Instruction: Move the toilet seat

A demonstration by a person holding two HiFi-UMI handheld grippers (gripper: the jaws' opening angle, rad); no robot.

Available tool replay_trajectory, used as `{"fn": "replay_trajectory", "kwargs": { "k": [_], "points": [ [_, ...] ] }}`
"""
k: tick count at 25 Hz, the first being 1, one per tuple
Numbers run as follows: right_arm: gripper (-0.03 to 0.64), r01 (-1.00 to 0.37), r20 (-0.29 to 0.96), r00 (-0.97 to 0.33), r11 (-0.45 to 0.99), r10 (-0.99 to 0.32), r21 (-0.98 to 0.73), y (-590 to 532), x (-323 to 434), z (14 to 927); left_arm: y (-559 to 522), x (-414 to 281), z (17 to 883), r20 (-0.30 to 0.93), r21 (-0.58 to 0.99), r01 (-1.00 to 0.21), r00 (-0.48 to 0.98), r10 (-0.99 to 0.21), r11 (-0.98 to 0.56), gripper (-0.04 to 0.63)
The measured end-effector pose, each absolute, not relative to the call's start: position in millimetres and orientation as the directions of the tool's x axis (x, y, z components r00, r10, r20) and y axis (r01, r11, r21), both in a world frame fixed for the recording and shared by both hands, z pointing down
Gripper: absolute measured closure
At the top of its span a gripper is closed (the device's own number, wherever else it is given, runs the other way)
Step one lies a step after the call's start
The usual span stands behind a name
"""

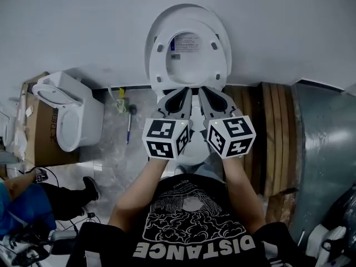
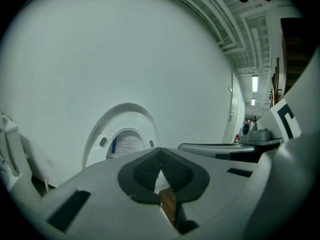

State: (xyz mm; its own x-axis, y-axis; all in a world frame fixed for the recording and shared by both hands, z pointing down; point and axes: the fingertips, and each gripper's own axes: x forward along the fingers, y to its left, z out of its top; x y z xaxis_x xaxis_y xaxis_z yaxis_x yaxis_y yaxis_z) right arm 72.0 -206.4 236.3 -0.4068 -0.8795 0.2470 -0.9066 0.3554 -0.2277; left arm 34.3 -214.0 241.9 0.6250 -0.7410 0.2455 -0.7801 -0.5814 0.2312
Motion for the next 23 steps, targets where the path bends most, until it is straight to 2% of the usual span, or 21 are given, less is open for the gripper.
{"fn": "replay_trajectory", "kwargs": {
  "k": [9,23],
  "points": [
    [0.598,-0.931,0.257,-0.355,0.314,-0.899,-0.187,-169,45,238,-181,10,244,0.26,0.184,-0.762,0.647,-0.717,-0.621,0.584],
    [0.598,-0.95,0.258,-0.305,0.275,-0.917,-0.145,-151,42,236,-162,12,245,0.258,0.161,-0.724,0.687,-0.68,-0.671,0.584]
  ]
}}
